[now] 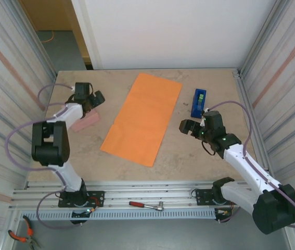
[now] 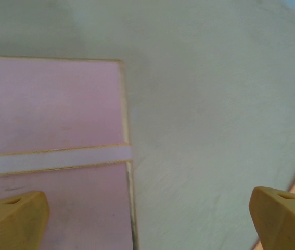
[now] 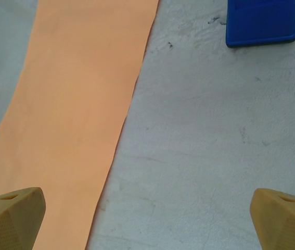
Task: Wrap the gift box in paper
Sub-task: Move the gift box to the top-left of the table, then rotate the wrapping paper at the center of the table.
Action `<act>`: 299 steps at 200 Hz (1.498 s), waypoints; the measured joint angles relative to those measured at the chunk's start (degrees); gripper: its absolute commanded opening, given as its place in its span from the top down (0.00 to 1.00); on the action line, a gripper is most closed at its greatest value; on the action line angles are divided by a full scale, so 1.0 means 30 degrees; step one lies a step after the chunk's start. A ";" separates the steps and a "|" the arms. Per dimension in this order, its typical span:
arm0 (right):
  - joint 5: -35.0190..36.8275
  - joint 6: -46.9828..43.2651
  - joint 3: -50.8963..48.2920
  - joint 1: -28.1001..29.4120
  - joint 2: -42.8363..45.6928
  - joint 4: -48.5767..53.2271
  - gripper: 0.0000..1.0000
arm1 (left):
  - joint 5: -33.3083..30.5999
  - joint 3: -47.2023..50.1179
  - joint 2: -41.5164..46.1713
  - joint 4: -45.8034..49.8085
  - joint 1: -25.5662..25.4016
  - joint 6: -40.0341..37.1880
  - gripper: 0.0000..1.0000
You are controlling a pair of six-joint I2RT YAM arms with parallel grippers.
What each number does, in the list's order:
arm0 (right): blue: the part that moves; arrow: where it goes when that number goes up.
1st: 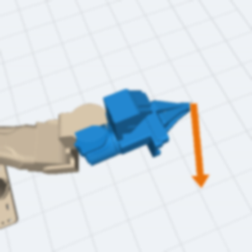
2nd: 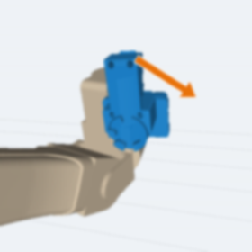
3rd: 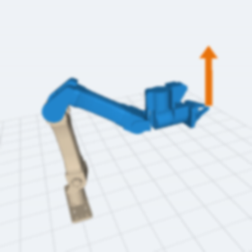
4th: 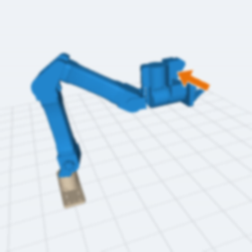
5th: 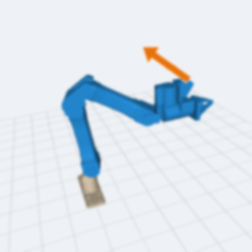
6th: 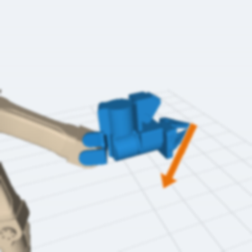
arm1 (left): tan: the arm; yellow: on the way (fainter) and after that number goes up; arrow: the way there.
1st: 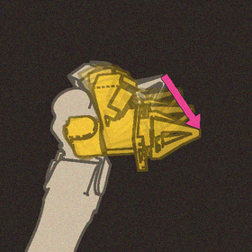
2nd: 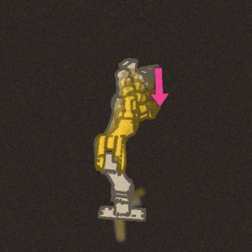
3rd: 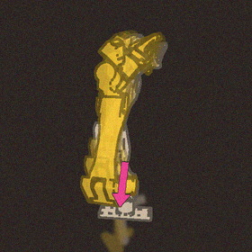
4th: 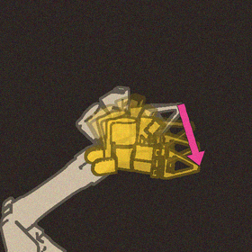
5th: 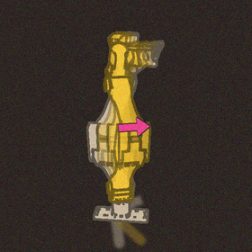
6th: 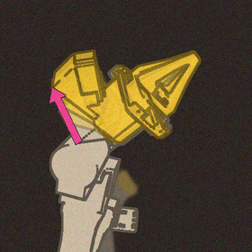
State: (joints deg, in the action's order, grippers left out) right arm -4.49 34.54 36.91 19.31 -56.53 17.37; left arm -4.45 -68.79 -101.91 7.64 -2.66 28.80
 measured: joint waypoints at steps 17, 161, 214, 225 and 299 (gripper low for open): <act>0.0160 0.0007 0.0000 0.0117 0.0226 0.0044 0.01 | 0.1406 -0.2477 -0.1217 0.0991 0.0240 -0.0750 0.01; -0.1552 -0.0692 0.6331 0.0452 -0.9967 -0.0641 0.07 | 0.5457 0.6069 0.6288 -0.0342 -0.5938 0.2688 0.01; -0.2659 -0.1275 1.1205 0.0495 -1.5256 -0.0240 0.32 | 0.5435 0.8408 0.6295 -0.2965 -0.7468 0.4983 0.01; -0.2841 -0.1464 1.2509 0.0495 -1.6334 -0.0007 0.37 | 0.5326 0.8699 0.6295 -0.3599 -0.8269 0.5479 0.01; -0.2943 -0.2251 2.0618 0.0488 -2.2804 0.2710 0.57 | 0.3949 1.0426 0.5078 -0.6076 -1.0426 0.7839 0.01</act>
State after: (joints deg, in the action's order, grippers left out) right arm -13.32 27.79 98.76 20.78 -124.95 25.50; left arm 7.40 -37.52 -86.67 -10.59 -33.93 52.31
